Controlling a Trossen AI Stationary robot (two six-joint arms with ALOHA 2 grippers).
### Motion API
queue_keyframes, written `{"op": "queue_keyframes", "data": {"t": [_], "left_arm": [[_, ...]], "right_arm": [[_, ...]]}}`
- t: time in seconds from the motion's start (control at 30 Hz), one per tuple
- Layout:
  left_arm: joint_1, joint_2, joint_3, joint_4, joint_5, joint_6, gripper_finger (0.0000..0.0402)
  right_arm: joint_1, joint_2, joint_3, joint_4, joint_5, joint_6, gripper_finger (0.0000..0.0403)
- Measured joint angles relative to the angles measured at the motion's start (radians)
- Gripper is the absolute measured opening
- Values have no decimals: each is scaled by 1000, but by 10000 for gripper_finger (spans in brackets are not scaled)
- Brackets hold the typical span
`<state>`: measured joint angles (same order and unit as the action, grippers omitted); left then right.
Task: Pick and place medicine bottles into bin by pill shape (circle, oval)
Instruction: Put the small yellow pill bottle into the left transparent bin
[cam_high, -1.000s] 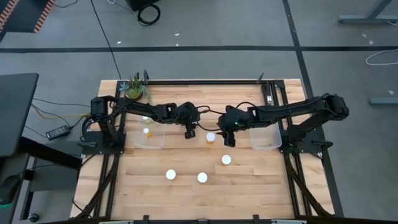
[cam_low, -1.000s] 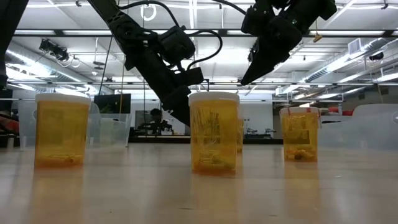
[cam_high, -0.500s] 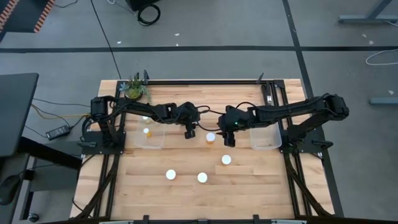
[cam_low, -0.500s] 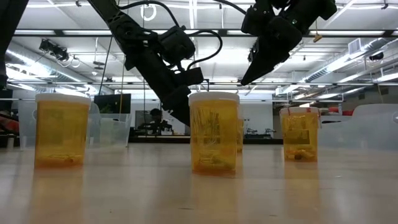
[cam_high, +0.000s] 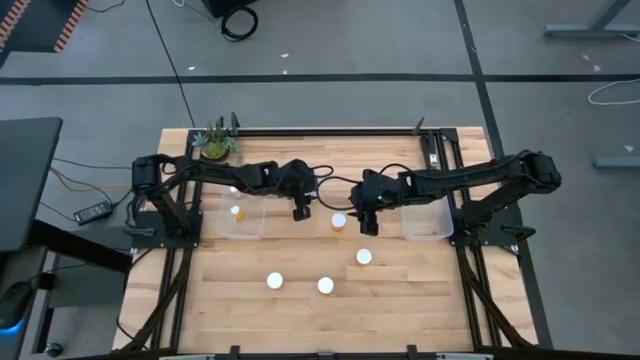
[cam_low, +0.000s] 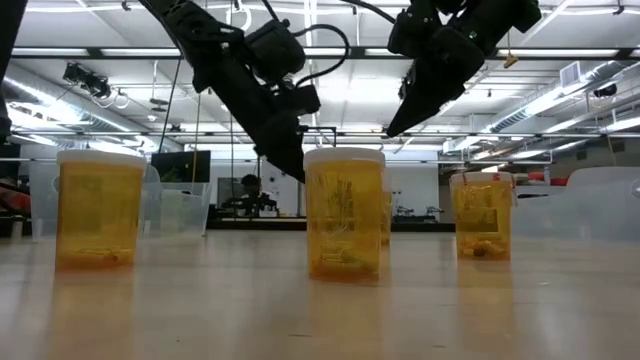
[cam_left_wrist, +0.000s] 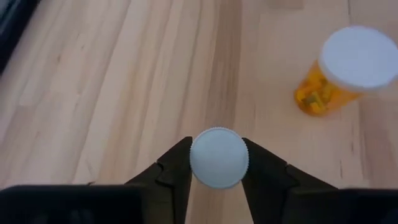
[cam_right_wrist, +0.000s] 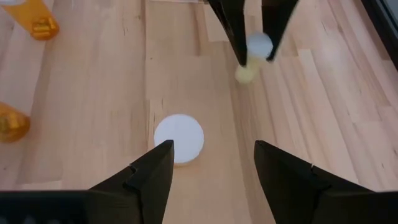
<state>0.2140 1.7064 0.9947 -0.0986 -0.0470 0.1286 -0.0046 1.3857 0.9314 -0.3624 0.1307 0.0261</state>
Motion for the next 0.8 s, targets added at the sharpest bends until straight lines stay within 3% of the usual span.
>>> {"op": "queue_keyframes", "data": {"t": [0.33, 0.8], "left_arm": [[-42, -103, 0, -219, 0, -12, 125], [-163, -234, -1, -473, -1, -141, 126]], "right_arm": [[0, 0, 0, 15, 0, 0, 229], [0, 0, 1, 23, 0, 6, 229]]}}
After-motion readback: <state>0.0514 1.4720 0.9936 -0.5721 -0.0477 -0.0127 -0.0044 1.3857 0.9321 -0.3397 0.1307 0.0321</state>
